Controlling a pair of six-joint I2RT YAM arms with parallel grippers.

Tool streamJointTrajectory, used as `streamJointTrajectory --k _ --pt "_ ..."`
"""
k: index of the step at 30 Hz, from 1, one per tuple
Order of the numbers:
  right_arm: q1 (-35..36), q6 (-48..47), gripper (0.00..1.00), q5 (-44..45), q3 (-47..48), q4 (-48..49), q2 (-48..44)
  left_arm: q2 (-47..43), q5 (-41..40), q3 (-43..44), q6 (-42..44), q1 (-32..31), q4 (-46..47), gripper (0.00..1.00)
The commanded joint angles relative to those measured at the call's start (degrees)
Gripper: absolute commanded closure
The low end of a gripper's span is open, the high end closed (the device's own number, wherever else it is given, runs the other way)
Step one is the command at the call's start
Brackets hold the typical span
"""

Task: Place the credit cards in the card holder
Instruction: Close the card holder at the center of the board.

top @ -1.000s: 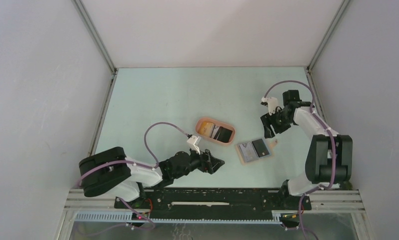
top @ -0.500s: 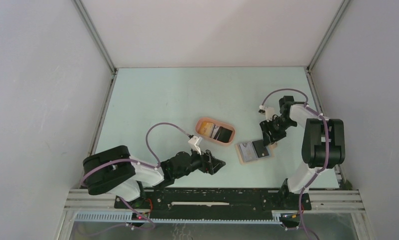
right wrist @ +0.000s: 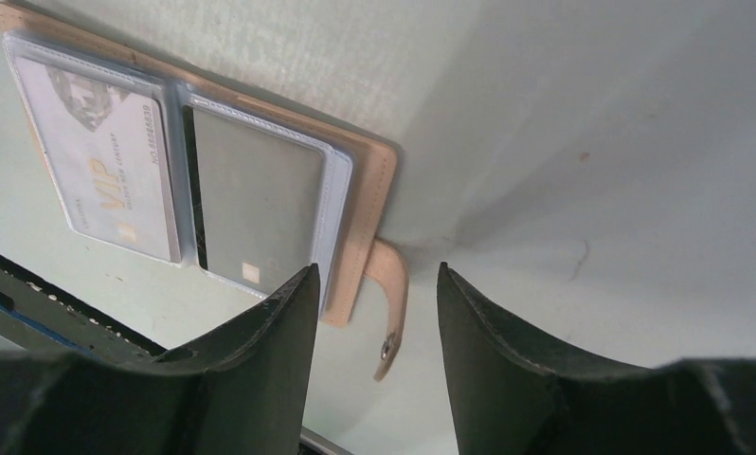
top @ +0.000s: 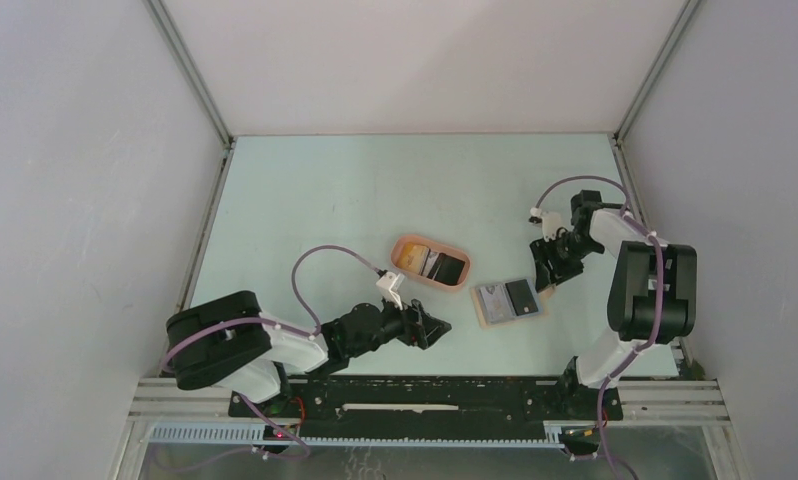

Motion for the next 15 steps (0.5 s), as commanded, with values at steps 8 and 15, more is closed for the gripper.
streamJointTrajectory --k 8,15 --pt "-1.29 -1.57 0.67 0.89 -0.36 -2.24 0.27 1.75 1.03 4.43 -0.54 -0.35 2.57 0.20" --pt "-1.34 -2.37 1.00 -0.12 -0.52 -2.93 -4.03 2.69 1.25 5.54 -0.35 -0.44 2.55 0.20"
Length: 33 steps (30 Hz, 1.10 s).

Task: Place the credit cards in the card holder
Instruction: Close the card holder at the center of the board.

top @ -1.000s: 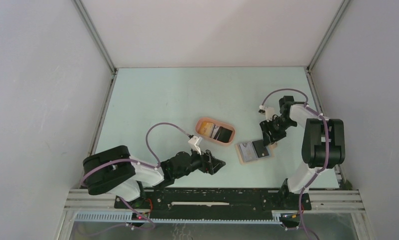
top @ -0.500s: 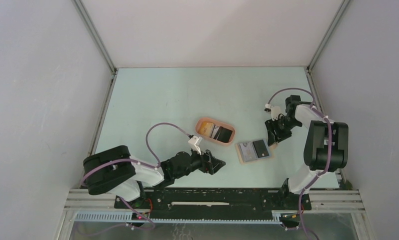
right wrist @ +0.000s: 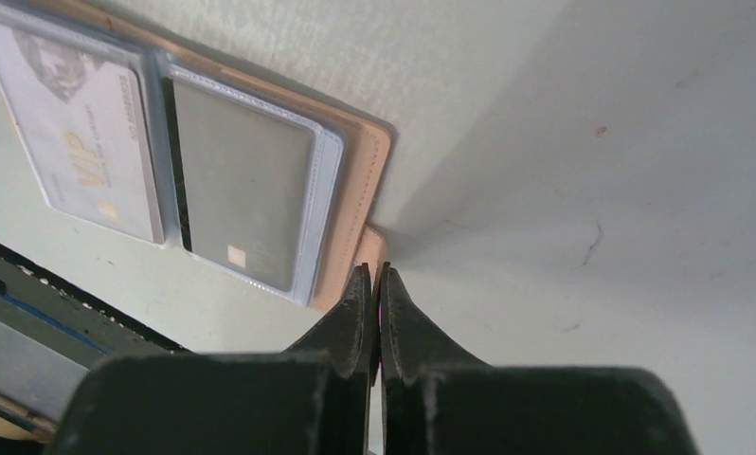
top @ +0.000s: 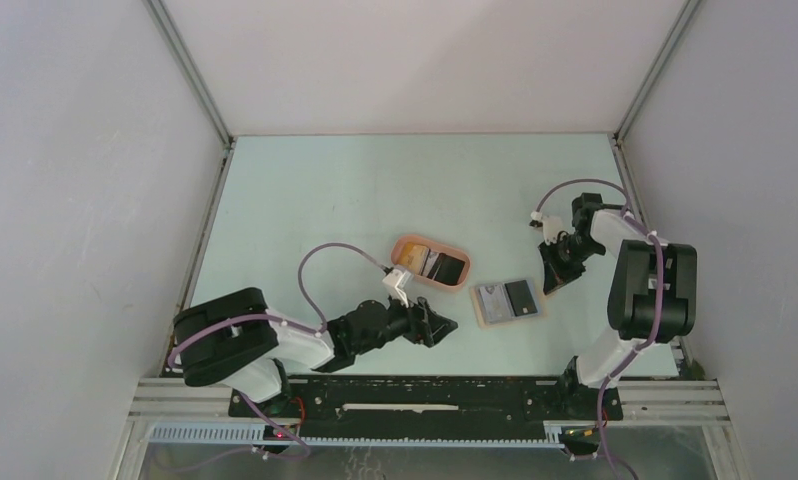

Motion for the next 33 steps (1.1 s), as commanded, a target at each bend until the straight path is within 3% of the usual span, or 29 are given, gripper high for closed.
streamJointTrajectory --k 1,9,15,18,25,33 --pt "-0.25 -1.45 1.00 -1.73 -0.43 -1.23 -5.65 0.79 0.33 3.28 0.33 -0.27 2.33 0.20" --pt "-0.16 -7.18 1.00 -3.17 -4.72 1.98 -20.20 -1.04 2.18 7.25 10.89 -0.27 -1.14 0.17" --pt "0.08 -14.03 1.00 -4.34 -7.60 3.12 -25.50 -2.69 9.45 12.56 31.80 -0.14 -6.78 0.13" --pt "0.43 -18.35 1.00 -6.31 -8.34 2.27 -27.24 -1.47 12.82 16.90 38.23 -0.09 -11.78 0.12" --pt "1.16 -25.25 1.00 -12.41 -10.17 3.12 -35.19 1.15 14.10 20.97 40.78 0.90 -15.51 0.11" --pt "2.21 -27.75 1.00 -14.74 -9.92 2.97 -36.35 2.35 17.49 22.06 41.40 3.74 -15.43 0.11"
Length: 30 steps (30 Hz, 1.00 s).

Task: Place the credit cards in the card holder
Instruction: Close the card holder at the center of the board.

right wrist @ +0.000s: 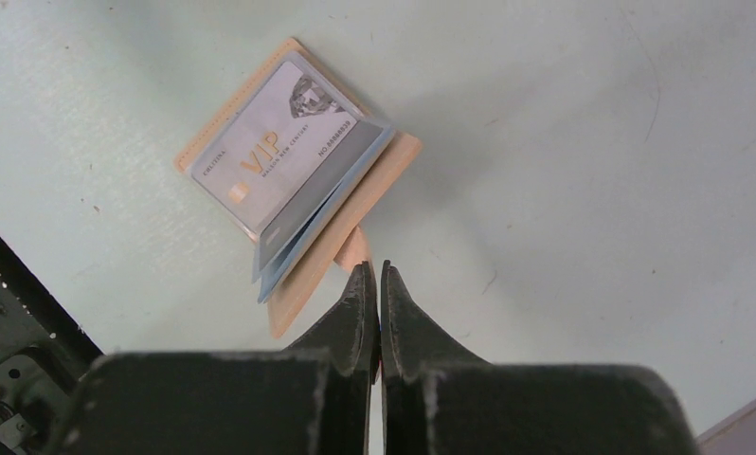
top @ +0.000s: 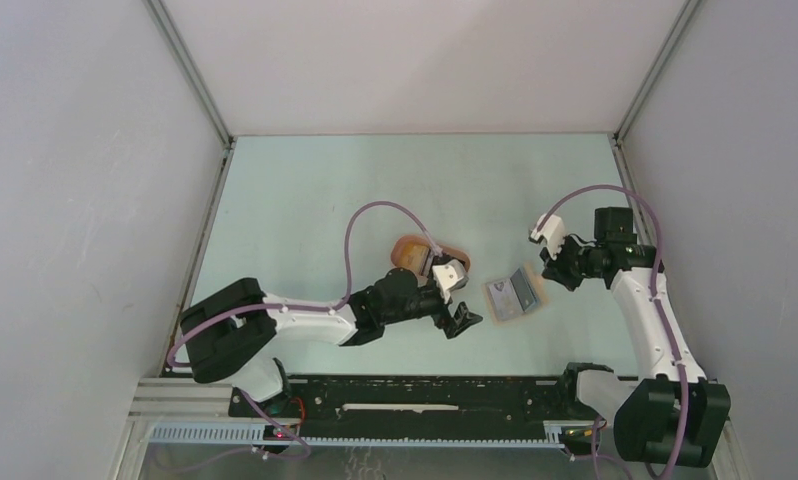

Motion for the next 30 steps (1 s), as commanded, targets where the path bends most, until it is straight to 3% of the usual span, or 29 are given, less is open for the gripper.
streamJointTrajectory --k 1,11,18,27,30 --pt "0.66 -3.39 1.00 -2.79 0.43 0.65 -0.26 0.13 3.50 2.75 2.26 2.21 0.64 0.11" --pt "3.01 7.47 1.00 1.03 6.81 -0.44 11.88 0.91 4.71 1.26 -2.88 2.89 2.55 0.12" --pt "3.58 11.30 1.00 -1.57 8.09 -2.33 13.39 -0.75 2.36 -2.72 -8.18 2.89 6.41 0.16" --pt "17.60 21.42 0.99 1.21 8.13 -0.73 17.93 -13.23 -4.08 -13.62 -12.26 2.84 8.63 0.17" --pt "22.33 25.17 0.86 2.45 8.73 0.23 21.94 -16.01 -5.15 -16.75 -13.84 2.80 9.18 0.17"
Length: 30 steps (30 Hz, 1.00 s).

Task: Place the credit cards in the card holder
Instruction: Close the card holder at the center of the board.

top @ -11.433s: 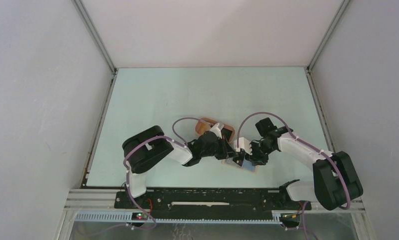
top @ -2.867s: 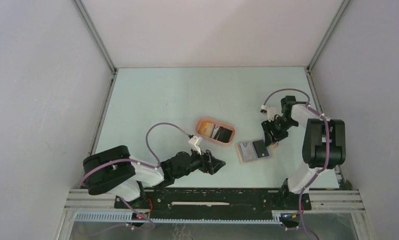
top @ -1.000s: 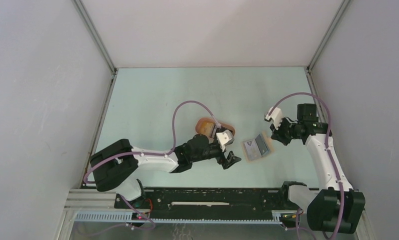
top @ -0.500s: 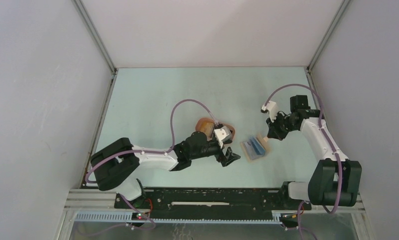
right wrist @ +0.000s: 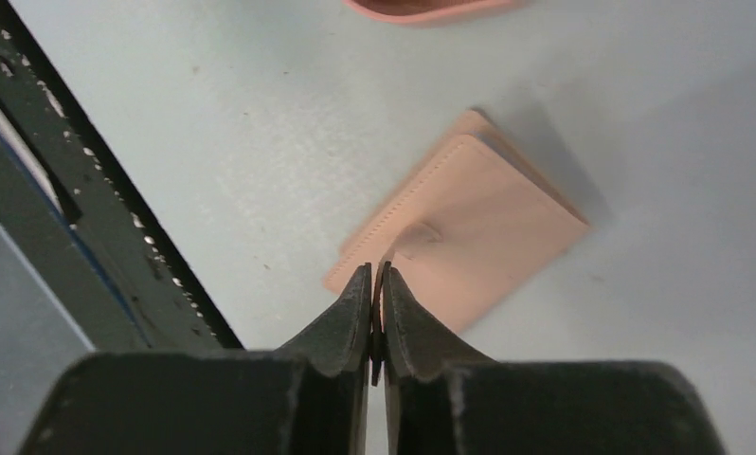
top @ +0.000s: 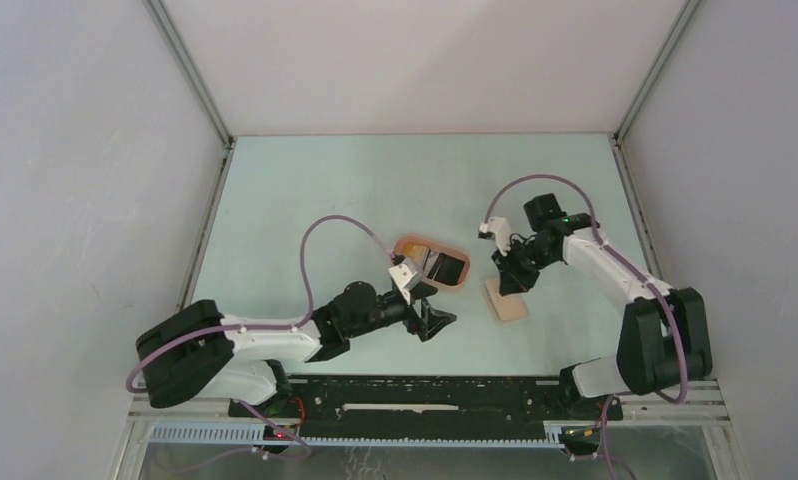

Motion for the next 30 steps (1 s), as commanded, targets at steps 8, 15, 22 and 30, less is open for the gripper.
streamJointTrajectory --k 8,15,22,30 --pt "7.19 6.70 0.48 -6.06 6.03 -4.12 4.62 -6.11 -3.68 -7.48 -5.73 -0.65 6.07 0.17" --pt "2.96 1.03 0.36 -17.78 6.06 -8.49 -3.93 -6.40 -3.82 -8.12 -6.17 -1.19 7.39 0.17" --pt "-7.66 8.90 0.36 -12.28 3.43 -1.31 -6.70 -7.85 -4.35 -9.12 -6.34 -1.37 7.43 0.17" --pt "-8.36 15.63 0.35 2.20 1.92 4.93 4.24 -5.95 -4.07 -9.23 -7.45 -2.29 10.58 0.17"
